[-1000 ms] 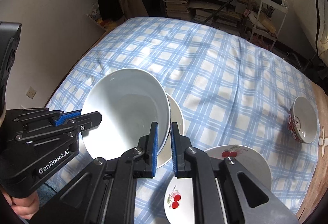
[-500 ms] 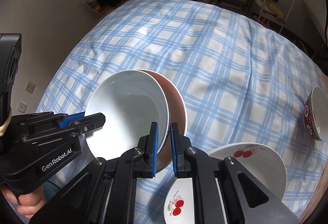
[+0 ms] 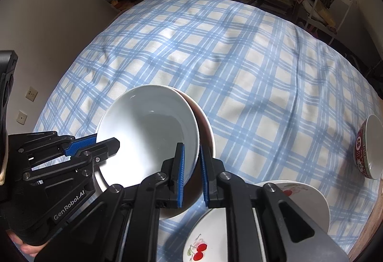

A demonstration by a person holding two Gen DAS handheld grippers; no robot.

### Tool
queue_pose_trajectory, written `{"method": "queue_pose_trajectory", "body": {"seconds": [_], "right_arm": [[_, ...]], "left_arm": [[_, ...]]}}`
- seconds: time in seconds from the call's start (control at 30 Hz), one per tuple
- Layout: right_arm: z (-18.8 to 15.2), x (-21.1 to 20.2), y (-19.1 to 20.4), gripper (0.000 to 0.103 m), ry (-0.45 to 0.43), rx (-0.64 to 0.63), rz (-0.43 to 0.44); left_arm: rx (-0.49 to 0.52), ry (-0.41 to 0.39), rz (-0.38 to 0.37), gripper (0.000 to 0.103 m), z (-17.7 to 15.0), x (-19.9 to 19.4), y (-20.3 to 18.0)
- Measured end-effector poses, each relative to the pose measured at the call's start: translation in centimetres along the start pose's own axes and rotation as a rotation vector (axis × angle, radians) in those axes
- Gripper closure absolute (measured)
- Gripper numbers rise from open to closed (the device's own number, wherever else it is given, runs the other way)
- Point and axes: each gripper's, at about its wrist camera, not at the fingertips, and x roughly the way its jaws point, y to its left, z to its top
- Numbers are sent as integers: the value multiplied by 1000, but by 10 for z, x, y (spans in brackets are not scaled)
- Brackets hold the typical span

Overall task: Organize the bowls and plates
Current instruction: 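Lower the white bowl into the red-patterned bowl with the left tool while the right tool lowers it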

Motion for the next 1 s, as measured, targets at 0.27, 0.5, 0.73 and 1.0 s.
{"method": "queue_pose_trajectory", "body": {"seconds": [0.27, 0.5, 0.73, 1.0], "right_arm": [[6, 2, -8, 88, 14, 23, 38], [8, 4, -9, 88, 23, 15, 47], [8, 4, -10, 88, 23, 19, 50], [9, 3, -10, 88, 38, 20, 64]], "left_arm": [[-6, -6, -9, 92, 1, -2, 2], [-19, -3, -29, 92, 3, -2, 5], [-11, -3, -19, 92, 2, -2, 3], [6, -5, -17, 91, 0, -3, 2]]}}
